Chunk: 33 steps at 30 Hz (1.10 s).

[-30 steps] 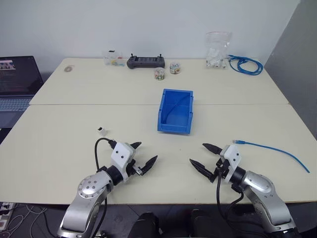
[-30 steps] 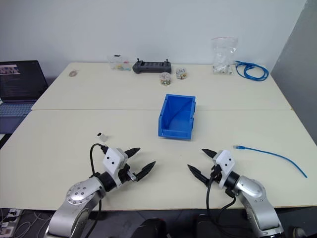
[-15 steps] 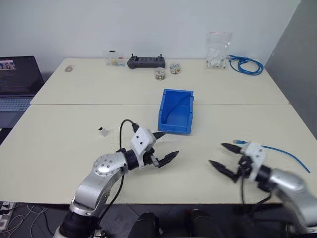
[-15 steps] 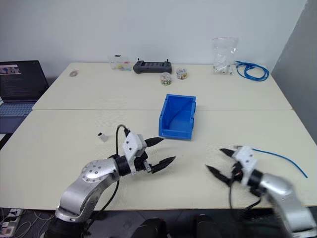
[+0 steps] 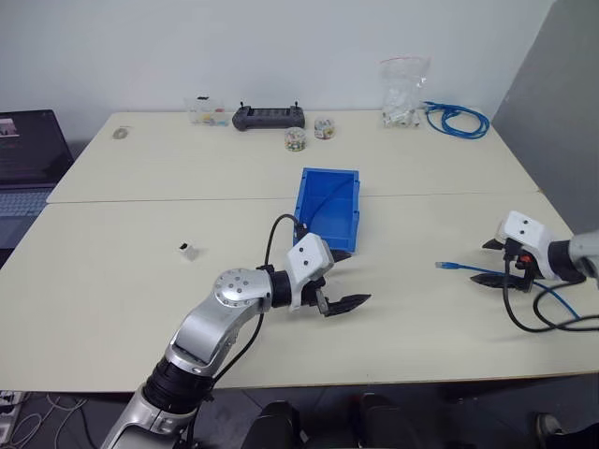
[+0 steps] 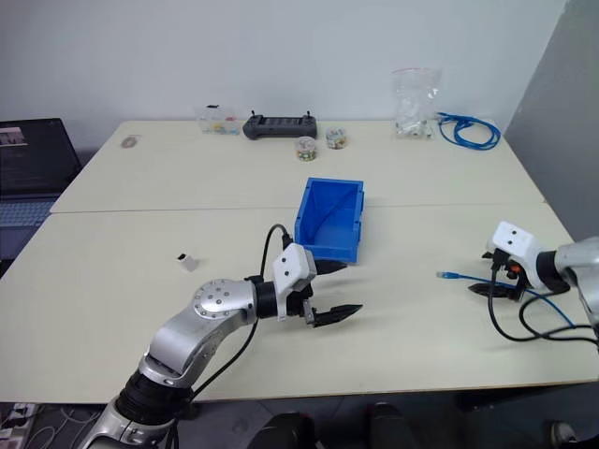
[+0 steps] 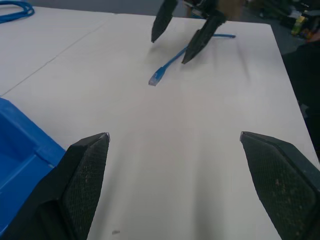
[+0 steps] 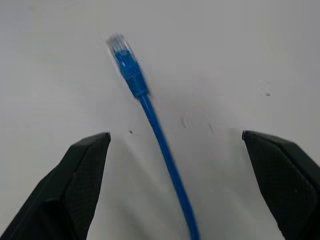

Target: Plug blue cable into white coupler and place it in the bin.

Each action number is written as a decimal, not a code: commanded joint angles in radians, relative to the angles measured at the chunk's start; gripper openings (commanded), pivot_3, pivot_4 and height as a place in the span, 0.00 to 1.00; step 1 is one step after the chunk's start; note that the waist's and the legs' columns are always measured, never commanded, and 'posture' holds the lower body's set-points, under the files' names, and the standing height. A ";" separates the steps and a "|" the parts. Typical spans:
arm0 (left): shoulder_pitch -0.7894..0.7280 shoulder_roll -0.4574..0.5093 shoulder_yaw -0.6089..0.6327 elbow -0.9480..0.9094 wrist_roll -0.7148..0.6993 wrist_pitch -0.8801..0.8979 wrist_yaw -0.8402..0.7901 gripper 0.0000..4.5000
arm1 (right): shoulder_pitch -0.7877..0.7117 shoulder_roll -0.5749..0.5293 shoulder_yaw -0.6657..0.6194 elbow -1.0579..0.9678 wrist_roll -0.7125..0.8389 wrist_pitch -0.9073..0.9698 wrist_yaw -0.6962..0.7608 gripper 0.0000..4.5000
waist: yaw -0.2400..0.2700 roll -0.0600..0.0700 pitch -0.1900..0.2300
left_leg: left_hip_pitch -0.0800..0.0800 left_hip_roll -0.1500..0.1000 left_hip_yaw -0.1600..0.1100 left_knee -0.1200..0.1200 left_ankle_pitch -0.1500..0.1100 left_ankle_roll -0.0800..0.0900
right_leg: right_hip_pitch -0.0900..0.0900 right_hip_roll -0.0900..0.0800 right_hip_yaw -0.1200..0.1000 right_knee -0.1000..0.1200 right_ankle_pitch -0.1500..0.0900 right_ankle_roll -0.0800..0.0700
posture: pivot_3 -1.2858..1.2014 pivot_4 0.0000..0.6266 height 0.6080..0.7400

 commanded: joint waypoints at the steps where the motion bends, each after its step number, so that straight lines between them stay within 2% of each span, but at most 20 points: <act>1: -0.008 -0.001 -0.020 -0.027 0.019 -0.027 -0.007 1.00 | -0.111 0.034 0.053 0.177 -0.102 -0.108 0.025 0.91 | 0.001 0.000 0.000 | 0.000 0.000 0.000 0.000 0.001 -0.001 | -0.001 0.000 0.000 0.000 0.000 0.000 | 0.52 0.24 1.00; 6: -0.014 -0.008 -0.030 -0.019 0.033 -0.035 -0.008 1.00 | -0.195 0.075 0.075 0.310 -0.130 -0.094 0.148 0.68 | 0.002 0.000 0.000 | -0.001 -0.001 -0.001 0.001 0.001 -0.001 | 0.000 0.000 0.001 0.001 0.000 0.000 | 0.52 0.24 1.00; 9: -0.013 -0.010 -0.031 -0.019 0.035 -0.035 -0.011 1.00 | -0.213 0.083 0.072 0.338 -0.147 -0.112 0.170 0.49 | 0.003 0.000 0.000 | -0.001 -0.001 -0.002 0.001 0.001 -0.001 | 0.000 -0.001 0.001 0.001 0.000 0.000 | 0.52 0.24 1.00; 10: -0.011 -0.015 -0.025 -0.019 0.023 -0.033 -0.016 1.00 | -0.209 0.085 0.067 0.327 -0.143 -0.128 0.173 0.46 | 0.003 0.000 0.000 | -0.001 -0.001 -0.002 0.001 0.001 -0.001 | 0.000 -0.001 0.001 0.001 0.000 0.000 | 0.52 0.24 1.00; 11: -0.009 -0.017 -0.021 -0.019 0.014 -0.029 -0.020 1.00 | -0.206 0.088 0.061 0.319 -0.140 -0.142 0.176 0.36 | 0.003 0.000 0.000 | -0.001 -0.001 -0.002 0.001 0.001 -0.001 | 0.000 -0.001 0.001 0.001 0.000 0.000 | 0.52 0.24 1.00; 12: -0.008 -0.016 -0.019 -0.019 0.009 -0.029 -0.027 1.00 | -0.203 0.089 0.058 0.309 -0.138 -0.156 0.180 0.38 | 0.003 0.000 0.000 | -0.001 -0.001 -0.002 0.001 0.001 -0.001 | 0.000 -0.001 0.001 0.001 0.000 0.000 | 0.52 0.24 1.00; 13: -0.006 -0.014 -0.017 -0.019 0.007 -0.028 -0.033 1.00 | -0.201 0.089 0.056 0.303 -0.137 -0.164 0.182 0.35 | 0.003 0.000 0.000 | -0.001 -0.001 -0.002 0.001 0.001 -0.001 | 0.000 -0.001 0.001 0.001 0.000 0.000 | 0.52 0.24 1.00; 19: 0.011 0.043 -0.024 -0.020 -0.004 -0.018 -0.103 1.00 | -0.192 0.089 0.042 0.251 -0.114 -0.151 0.231 0.01 | 0.000 0.001 0.000 | -0.001 0.000 -0.002 0.001 0.001 -0.001 | 0.000 -0.001 0.001 0.001 0.000 0.000 | 0.52 0.24 1.00; 26: -0.010 0.090 -0.029 0.011 0.024 -0.021 -0.138 1.00 | -0.158 0.086 0.035 0.179 -0.099 -0.162 0.271 0.01 | 0.002 0.001 0.000 | -0.001 -0.001 -0.003 0.001 0.000 0.000 | 0.000 -0.001 0.001 0.001 0.000 0.000 | 0.52 0.24 1.00; 28: -0.004 0.101 -0.007 0.002 0.017 -0.011 -0.135 1.00 | -0.139 0.079 0.023 0.087 -0.075 -0.148 0.298 0.01 | 0.001 0.001 0.000 | -0.001 -0.001 -0.003 0.001 0.000 0.000 | -0.001 -0.001 0.001 0.001 0.000 0.000 | 0.52 0.24 1.00; 33: 0.060 0.213 0.084 -0.027 0.004 -0.005 -0.154 1.00 | -0.030 0.091 -0.001 -0.334 0.038 -0.005 0.330 0.01 | -0.005 0.002 0.000 | -0.002 0.001 -0.004 0.000 0.000 0.000 | -0.004 0.000 0.001 0.003 0.000 0.000 | 0.52 0.24 1.00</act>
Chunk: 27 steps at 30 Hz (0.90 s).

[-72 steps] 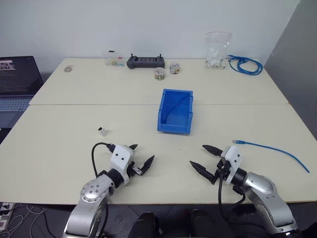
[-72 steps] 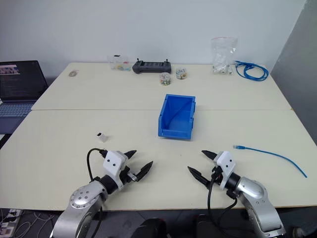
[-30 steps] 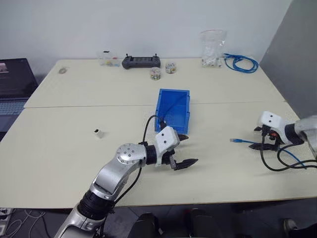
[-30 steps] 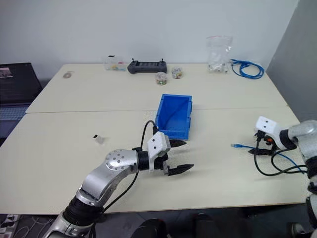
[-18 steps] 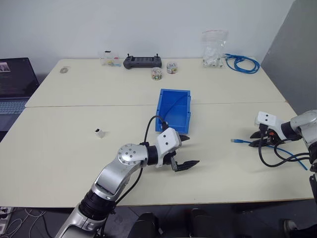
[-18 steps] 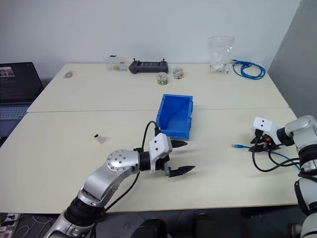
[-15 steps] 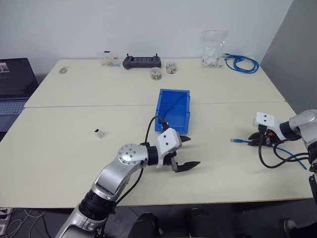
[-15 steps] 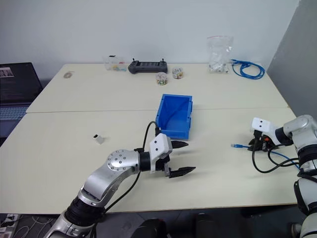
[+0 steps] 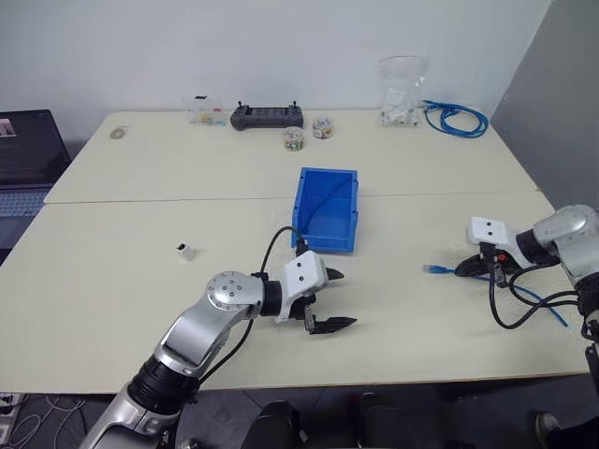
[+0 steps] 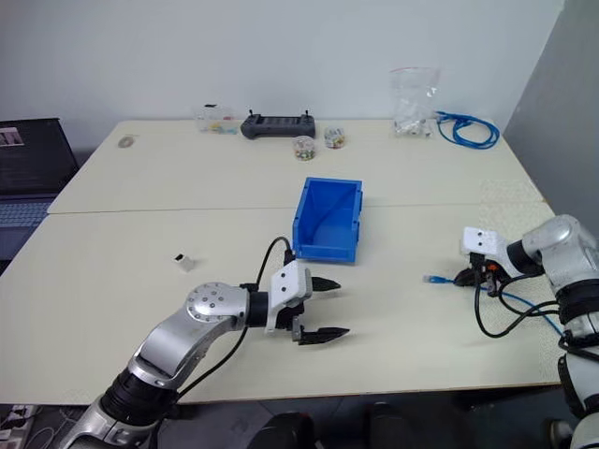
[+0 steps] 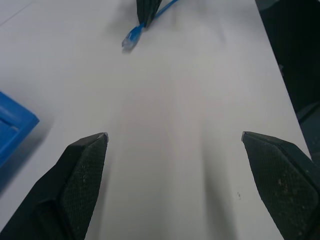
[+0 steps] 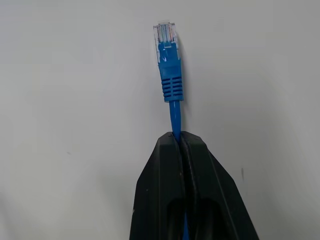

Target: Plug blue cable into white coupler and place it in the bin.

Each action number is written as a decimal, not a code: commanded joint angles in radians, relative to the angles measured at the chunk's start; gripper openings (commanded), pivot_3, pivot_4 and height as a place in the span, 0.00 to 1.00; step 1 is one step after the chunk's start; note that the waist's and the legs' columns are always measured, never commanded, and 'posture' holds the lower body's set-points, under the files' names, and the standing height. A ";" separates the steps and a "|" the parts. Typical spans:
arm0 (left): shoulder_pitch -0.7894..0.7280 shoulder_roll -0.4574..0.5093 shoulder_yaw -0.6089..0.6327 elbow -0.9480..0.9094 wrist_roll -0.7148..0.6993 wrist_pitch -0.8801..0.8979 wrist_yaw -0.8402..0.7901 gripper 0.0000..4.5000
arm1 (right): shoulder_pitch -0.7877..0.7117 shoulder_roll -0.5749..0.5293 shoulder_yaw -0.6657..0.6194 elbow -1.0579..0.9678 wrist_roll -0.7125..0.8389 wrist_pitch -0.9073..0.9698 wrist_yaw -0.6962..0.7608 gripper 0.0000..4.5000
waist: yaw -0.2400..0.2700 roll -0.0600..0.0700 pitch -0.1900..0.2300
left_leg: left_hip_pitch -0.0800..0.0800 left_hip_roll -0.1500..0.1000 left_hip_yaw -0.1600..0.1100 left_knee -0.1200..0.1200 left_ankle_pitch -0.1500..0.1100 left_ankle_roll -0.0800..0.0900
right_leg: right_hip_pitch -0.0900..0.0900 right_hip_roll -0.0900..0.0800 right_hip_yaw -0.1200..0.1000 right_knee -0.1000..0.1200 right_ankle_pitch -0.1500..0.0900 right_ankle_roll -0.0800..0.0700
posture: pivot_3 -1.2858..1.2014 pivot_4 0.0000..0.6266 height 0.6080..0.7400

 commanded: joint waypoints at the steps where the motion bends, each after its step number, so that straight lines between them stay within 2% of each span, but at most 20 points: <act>1: 0.055 0.097 0.098 -0.041 -0.010 -0.012 -0.023 1.00 | 0.064 0.024 -0.032 -0.354 0.105 0.143 0.025 0.01 | 0.001 0.000 0.000 | 0.000 0.000 -0.001 0.000 0.000 0.000 | 0.000 0.000 -0.001 0.001 0.000 0.000 | 0.52 0.24 1.00; 4: 0.138 0.188 0.180 -0.044 -0.008 -0.031 -0.032 1.00 | 0.107 0.148 0.016 -0.549 0.123 0.286 -0.083 0.01 | 0.001 0.000 0.000 | 0.000 0.001 -0.003 0.000 0.000 0.000 | 0.000 0.001 -0.002 0.001 0.001 -0.001 | 0.52 0.24 1.00; 7: 0.207 0.245 0.242 -0.049 -0.014 -0.049 -0.038 1.00 | 0.119 0.260 0.067 -0.631 0.113 0.391 -0.158 0.01 | 0.006 0.001 0.000 | -0.001 0.002 -0.004 0.000 0.000 0.001 | -0.001 0.002 -0.003 0.000 0.001 -0.002 | 0.52 0.24 1.00; 11: 0.307 0.320 0.322 -0.049 -0.009 -0.082 -0.060 1.00 | 0.072 0.448 0.176 -0.572 0.051 0.453 -0.276 0.01 | 0.009 0.001 0.000 | -0.001 0.000 -0.004 0.000 0.000 0.000 | -0.001 0.001 -0.003 -0.001 0.001 -0.002 | 0.52 0.24 1.00; 16: 0.395 0.385 0.365 -0.020 0.030 -0.169 -0.080 1.00 | 0.007 0.561 0.260 -0.408 -0.013 0.387 -0.337 0.01 | 0.013 0.001 0.000 | -0.002 -0.002 -0.005 0.000 0.000 0.000 | -0.001 -0.001 -0.003 -0.002 0.001 -0.002 | 0.52 0.24 1.00; 19: 0.413 0.378 0.385 -0.004 0.029 -0.191 -0.068 1.00 | -0.017 0.594 0.277 -0.340 -0.028 0.353 -0.352 0.13 | 0.015 0.001 0.000 | -0.001 -0.002 -0.006 0.000 0.000 0.000 | -0.001 -0.001 -0.004 -0.002 0.001 -0.002 | 0.52 0.24 1.00; 23: 0.422 0.366 0.392 0.015 0.031 -0.211 -0.059 1.00 | -0.028 0.610 0.274 -0.311 -0.019 0.353 -0.330 0.39 | 0.006 0.001 0.000 | -0.001 -0.001 -0.006 -0.001 -0.001 0.000 | -0.001 0.000 -0.004 -0.001 0.001 -0.003 | 0.52 0.24 1.00; 27: 0.378 0.320 0.381 0.072 0.028 -0.254 -0.041 1.00 | -0.014 0.581 0.235 -0.393 0.046 0.414 -0.272 0.63 | 0.006 0.001 0.000 | 0.000 -0.001 -0.006 -0.001 -0.001 0.000 | -0.001 0.000 -0.004 -0.001 0.001 -0.003 | 0.52 0.24 1.00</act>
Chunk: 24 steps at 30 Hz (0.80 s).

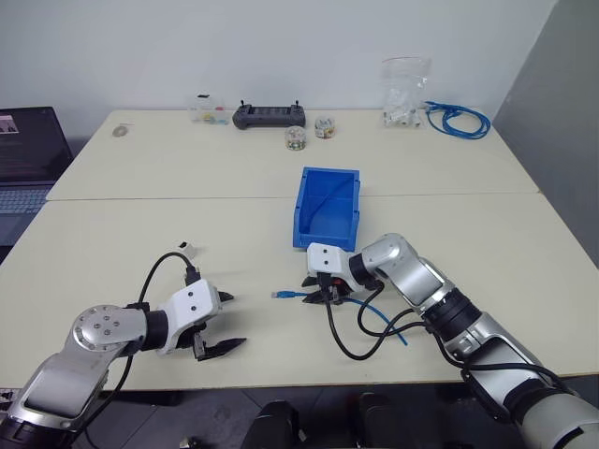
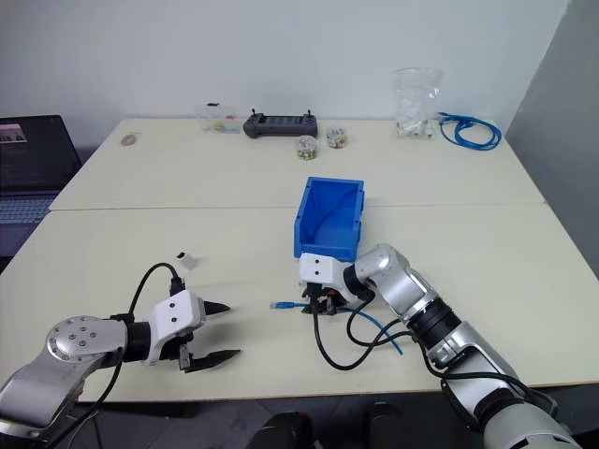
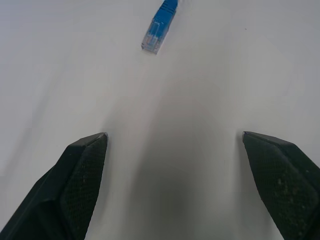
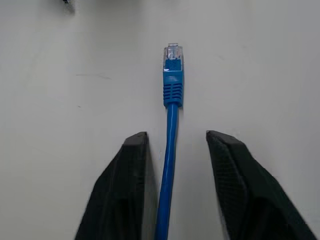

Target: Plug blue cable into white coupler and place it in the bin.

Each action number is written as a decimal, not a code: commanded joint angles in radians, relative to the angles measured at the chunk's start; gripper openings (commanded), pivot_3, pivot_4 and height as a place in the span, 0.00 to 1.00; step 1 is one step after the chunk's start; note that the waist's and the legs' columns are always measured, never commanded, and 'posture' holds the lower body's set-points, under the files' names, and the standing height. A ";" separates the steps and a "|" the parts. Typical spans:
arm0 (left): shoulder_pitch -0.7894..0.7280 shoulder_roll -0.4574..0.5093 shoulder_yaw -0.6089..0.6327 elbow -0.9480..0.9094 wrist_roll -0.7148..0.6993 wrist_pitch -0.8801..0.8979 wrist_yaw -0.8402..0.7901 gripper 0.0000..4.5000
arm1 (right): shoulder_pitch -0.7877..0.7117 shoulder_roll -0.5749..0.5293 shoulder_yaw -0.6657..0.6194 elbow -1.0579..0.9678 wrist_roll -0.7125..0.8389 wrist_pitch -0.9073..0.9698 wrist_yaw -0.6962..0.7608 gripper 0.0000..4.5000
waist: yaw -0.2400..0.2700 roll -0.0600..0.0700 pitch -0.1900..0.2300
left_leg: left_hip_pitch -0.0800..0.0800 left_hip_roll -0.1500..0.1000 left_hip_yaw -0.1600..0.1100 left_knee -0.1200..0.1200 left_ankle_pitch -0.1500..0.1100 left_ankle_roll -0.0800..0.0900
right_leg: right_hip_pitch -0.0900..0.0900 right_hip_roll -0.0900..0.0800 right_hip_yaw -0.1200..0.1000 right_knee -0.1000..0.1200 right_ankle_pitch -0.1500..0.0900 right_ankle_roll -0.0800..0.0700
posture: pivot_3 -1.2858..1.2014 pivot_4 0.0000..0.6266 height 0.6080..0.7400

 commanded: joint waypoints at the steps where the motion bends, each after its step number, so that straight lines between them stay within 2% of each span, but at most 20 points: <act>1: -0.059 -0.055 0.005 0.049 -0.007 -0.053 0.020 1.00 | 0.012 -0.043 -0.054 -0.130 0.090 0.074 0.078 0.68 | 0.001 0.000 0.000 | 0.000 0.000 0.000 0.000 0.000 0.000 | 0.000 0.000 0.000 0.000 0.000 0.000 | 0.52 0.24 1.00; 3: -0.102 -0.089 -0.013 0.076 -0.010 -0.058 0.019 1.00 | 0.039 -0.088 -0.094 -0.227 0.149 0.139 0.110 0.76 | 0.006 0.000 0.000 | -0.001 0.000 -0.001 0.001 0.000 0.000 | 0.000 0.000 -0.001 0.000 0.000 0.000 | 0.52 0.24 1.00; 10: -0.291 -0.169 -0.155 0.282 0.085 -0.151 -0.025 1.00 | 0.201 -0.255 -0.232 -0.527 0.317 0.330 0.102 0.76 | 0.013 -0.001 0.000 | -0.002 -0.001 -0.002 0.001 0.000 0.000 | 0.001 -0.001 -0.003 -0.001 0.000 0.000 | 0.52 0.24 1.00; 16: -0.405 -0.211 -0.267 0.403 0.149 -0.198 -0.108 1.00 | 0.326 -0.312 -0.333 -0.692 0.410 0.444 0.004 0.76 | 0.009 -0.001 -0.001 | -0.002 -0.001 -0.002 0.001 0.000 0.000 | 0.001 -0.001 -0.002 0.000 0.000 0.000 | 0.52 0.24 1.00; 20: -0.439 -0.203 -0.305 0.429 0.168 -0.179 -0.162 1.00 | 0.379 -0.344 -0.374 -0.764 0.452 0.483 -0.050 0.76 | 0.009 0.000 -0.002 | -0.001 -0.002 -0.002 0.001 0.000 0.000 | 0.002 -0.001 -0.002 -0.001 0.000 0.001 | 0.52 0.24 1.00; 24: -0.441 -0.157 -0.334 0.427 0.200 -0.154 -0.210 0.88 | 0.400 -0.361 -0.418 -0.799 0.498 0.507 -0.091 0.77 | 0.005 0.000 -0.003 | -0.001 -0.001 -0.002 0.001 0.000 0.000 | 0.002 -0.001 -0.002 -0.001 0.000 0.001 | 0.52 0.24 1.00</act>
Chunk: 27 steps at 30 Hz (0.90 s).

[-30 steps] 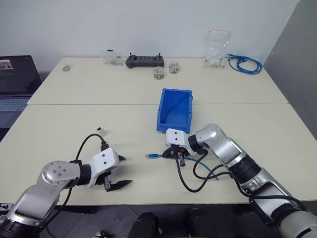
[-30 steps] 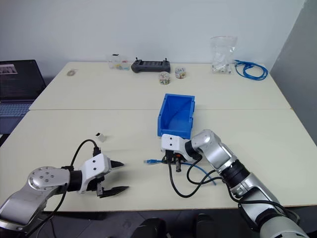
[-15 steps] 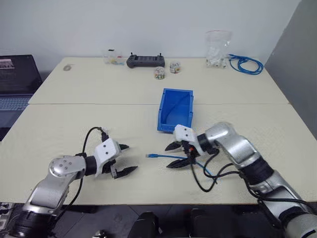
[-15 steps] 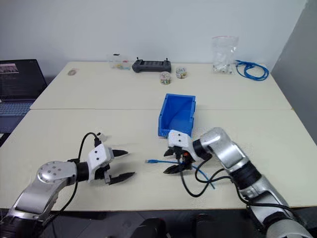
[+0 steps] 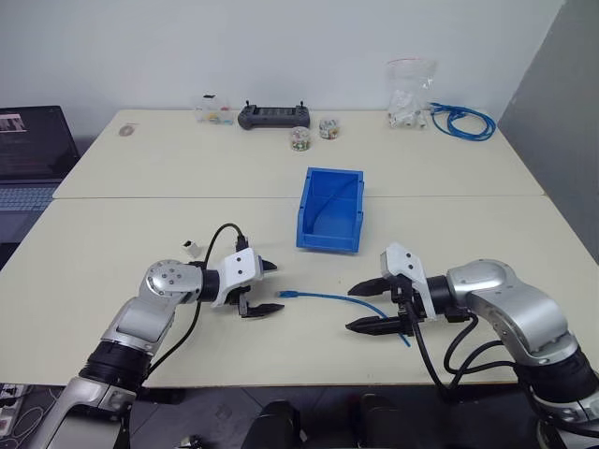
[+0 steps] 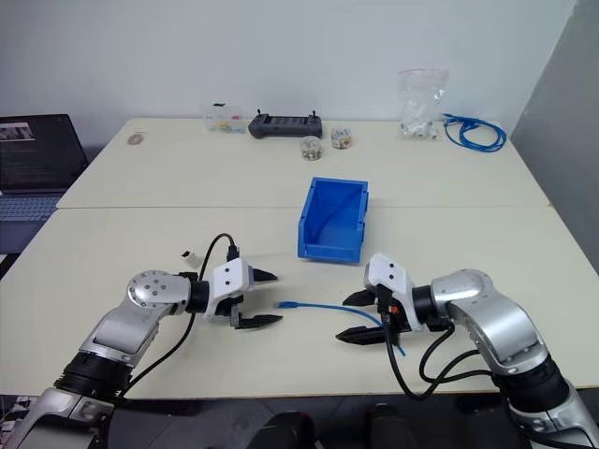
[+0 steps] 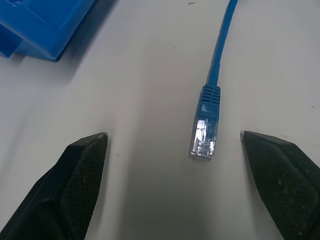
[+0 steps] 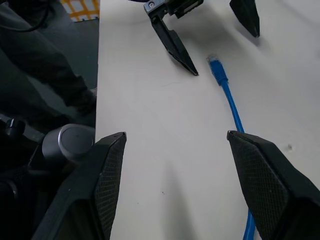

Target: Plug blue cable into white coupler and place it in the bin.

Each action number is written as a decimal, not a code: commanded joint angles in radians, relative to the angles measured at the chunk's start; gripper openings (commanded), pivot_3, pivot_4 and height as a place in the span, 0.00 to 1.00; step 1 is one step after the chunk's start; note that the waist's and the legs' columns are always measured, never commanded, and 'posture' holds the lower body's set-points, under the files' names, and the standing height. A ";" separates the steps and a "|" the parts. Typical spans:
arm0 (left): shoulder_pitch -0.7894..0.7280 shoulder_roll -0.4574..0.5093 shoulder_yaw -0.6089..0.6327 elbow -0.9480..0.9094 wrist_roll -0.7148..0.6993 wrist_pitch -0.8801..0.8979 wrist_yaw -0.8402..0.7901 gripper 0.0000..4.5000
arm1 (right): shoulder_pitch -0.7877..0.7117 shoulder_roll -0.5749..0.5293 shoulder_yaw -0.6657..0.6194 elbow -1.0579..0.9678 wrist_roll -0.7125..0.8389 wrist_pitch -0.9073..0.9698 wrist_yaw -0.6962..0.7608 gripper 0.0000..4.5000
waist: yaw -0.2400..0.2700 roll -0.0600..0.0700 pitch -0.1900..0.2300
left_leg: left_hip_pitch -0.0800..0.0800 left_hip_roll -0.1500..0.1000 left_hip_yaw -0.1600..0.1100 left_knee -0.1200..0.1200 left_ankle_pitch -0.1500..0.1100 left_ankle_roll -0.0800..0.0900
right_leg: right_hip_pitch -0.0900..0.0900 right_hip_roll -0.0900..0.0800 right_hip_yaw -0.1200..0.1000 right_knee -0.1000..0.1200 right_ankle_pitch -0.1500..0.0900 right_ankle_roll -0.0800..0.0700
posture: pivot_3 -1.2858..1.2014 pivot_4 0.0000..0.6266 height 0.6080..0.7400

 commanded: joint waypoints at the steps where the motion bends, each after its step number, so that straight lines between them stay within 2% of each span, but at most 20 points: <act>1: 0.024 0.044 -0.069 0.018 0.068 0.030 -0.056 0.83 | 0.005 -0.020 -0.058 -0.060 0.056 0.017 -0.037 0.77 | -0.002 0.000 0.000 | 0.000 0.000 0.000 0.000 0.000 0.000 | 0.000 0.000 0.000 0.000 0.000 0.000 | 0.52 0.24 1.00; 17: 0.068 0.075 -0.153 -0.109 0.117 0.157 -0.090 0.07 | 0.039 -0.049 -0.100 -0.104 0.152 -0.021 -0.121 0.77 | -0.007 0.005 -0.007 | 0.002 0.001 0.001 -0.001 0.000 0.000 | 0.001 0.001 0.001 0.000 -0.003 0.004 | 0.52 0.24 1.00; 22: 0.005 0.019 -0.104 -0.171 0.020 0.285 -0.093 0.05 | 0.078 -0.042 -0.128 -0.156 0.218 -0.012 -0.139 0.77 | -0.005 0.005 -0.007 | 0.002 0.001 0.001 0.000 0.000 0.000 | 0.002 0.001 0.001 0.000 -0.003 0.005 | 0.52 0.24 1.00; 27: -0.114 -0.063 0.034 -0.279 -0.191 0.584 -0.066 0.05 | 0.103 -0.014 -0.136 -0.203 0.286 0.003 -0.187 0.77 | 0.001 -0.003 -0.002 | -0.002 0.000 -0.002 0.001 0.000 0.001 | 0.001 0.001 -0.002 0.000 -0.003 0.005 | 0.52 0.24 1.00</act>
